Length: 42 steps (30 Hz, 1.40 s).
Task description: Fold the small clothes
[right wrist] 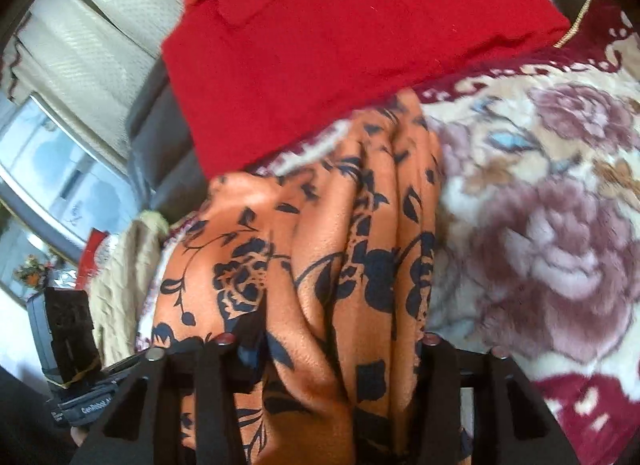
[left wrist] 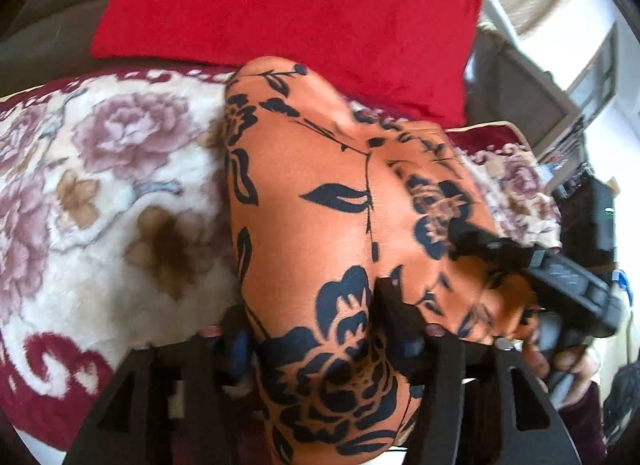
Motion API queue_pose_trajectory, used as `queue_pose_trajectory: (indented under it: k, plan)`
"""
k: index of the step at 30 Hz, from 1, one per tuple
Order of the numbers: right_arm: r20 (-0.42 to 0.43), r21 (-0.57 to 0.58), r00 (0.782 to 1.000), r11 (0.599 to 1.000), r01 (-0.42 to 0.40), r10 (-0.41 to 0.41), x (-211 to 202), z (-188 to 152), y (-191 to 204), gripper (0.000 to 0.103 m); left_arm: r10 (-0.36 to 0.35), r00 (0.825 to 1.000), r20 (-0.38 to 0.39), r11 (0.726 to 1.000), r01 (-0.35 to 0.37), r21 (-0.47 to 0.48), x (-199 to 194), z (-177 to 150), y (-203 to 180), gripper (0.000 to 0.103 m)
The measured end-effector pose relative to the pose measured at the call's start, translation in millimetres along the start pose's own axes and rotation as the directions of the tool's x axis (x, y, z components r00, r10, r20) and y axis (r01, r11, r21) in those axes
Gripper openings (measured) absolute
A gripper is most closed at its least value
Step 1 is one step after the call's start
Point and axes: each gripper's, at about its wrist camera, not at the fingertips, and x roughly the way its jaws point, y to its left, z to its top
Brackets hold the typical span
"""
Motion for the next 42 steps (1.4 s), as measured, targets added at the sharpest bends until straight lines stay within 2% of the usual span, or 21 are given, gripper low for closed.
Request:
queue_pose_trajectory:
  k: [3,5,8,10,11,12,13,14,17,19,22,24,27,30,31,32,33,34,38,40,42]
  plan:
    - [0.010,0.054,1.000,0.998,0.006,-0.006,-13,-2,-12,0.063,0.023,0.999,0.026,1.000,-0.023,-0.006,-15,2,1,0.062]
    - [0.035,0.068,0.999,0.997,0.025,-0.027,-27,2,-16,0.063,0.070,0.994,0.081,0.997,-0.071,0.019,-29,3,-3,0.065]
    - [0.135,0.002,0.989,0.998,0.062,-0.062,-57,12,-13,0.063,0.126,0.979,0.159,0.990,-0.134,0.041,-44,9,-8,0.069]
    - [0.169,-0.051,0.985,0.998,0.046,-0.037,-66,19,1,0.063,0.138,0.975,0.175,0.988,-0.148,0.047,-46,13,-11,0.070]
    - [0.173,-0.077,0.985,0.996,0.039,-0.025,-68,23,10,0.061,0.158,0.974,0.164,0.985,-0.168,0.049,-42,14,-14,0.070]
    - [0.175,-0.092,0.984,0.995,0.035,-0.018,-67,27,16,0.049,0.183,0.971,0.151,0.980,-0.192,0.050,-37,16,-15,0.070]
    - [0.161,-0.110,0.987,0.994,0.019,-0.001,-62,29,23,0.040,0.206,0.969,0.140,0.975,-0.215,0.054,-31,17,-17,0.070]
    - [0.134,-0.114,0.991,0.993,0.004,0.011,-57,32,28,0.035,0.226,0.966,0.125,0.970,-0.235,0.062,-23,16,-18,0.070]
    - [0.046,-0.054,0.999,0.998,0.017,-0.015,-23,35,15,0.035,0.297,0.951,0.085,0.949,-0.304,0.082,-1,10,-16,0.071]
    - [-0.042,0.030,0.997,0.998,0.060,-0.059,7,29,-8,0.035,0.296,0.952,0.083,0.949,-0.303,0.084,1,7,-17,0.073]
    - [-0.021,0.030,0.998,0.998,0.059,-0.059,2,26,-15,0.035,0.328,0.939,0.100,0.937,-0.337,0.093,-9,7,-24,0.073]
    - [-0.011,-0.014,0.995,0.995,0.099,-0.100,-12,26,-4,0.039,0.363,0.922,0.132,0.921,-0.377,0.102,-20,7,-32,0.073]
    - [0.027,-0.079,0.991,0.988,0.132,-0.130,-39,23,16,0.039,0.395,0.896,0.204,0.900,-0.422,0.111,-47,3,-47,0.074]
    - [0.065,-0.138,0.983,0.974,0.179,-0.171,-70,14,34,0.039,0.418,0.861,0.289,0.878,-0.465,0.117,-78,-2,-64,0.081]
    - [0.083,-0.158,0.977,0.965,0.210,-0.199,-82,11,41,0.040,0.427,0.844,0.324,0.867,-0.484,0.116,-91,-4,-71,0.081]
    - [0.096,-0.176,0.971,0.957,0.231,-0.217,-90,9,47,0.050,0.431,0.830,0.353,0.860,-0.496,0.116,-101,-5,-76,0.081]
    - [0.111,-0.188,0.967,0.950,0.247,-0.230,-99,5,52,0.064,0.432,0.822,0.371,0.857,-0.503,0.115,-109,-5,-80,0.082]
    - [0.134,-0.194,0.962,0.945,0.263,-0.240,-109,0,56,0.066,0.434,0.811,0.391,0.852,-0.511,0.114,-120,-7,-85,0.087]
    - [0.188,-0.218,0.950,0.932,0.289,-0.251,-144,-12,74,0.066,0.437,0.768,0.468,0.838,-0.537,0.099,-156,-13,-101,0.090]
    - [0.204,-0.218,0.944,0.928,0.303,-0.261,-159,-17,81,0.066,0.434,0.760,0.483,0.838,-0.537,0.093,-170,-16,-106,0.092]
    - [0.225,-0.225,0.935,0.919,0.323,-0.273,-173,-21,90,0.066,0.438,0.744,0.504,0.834,-0.546,0.081,-184,-21,-111,0.093]
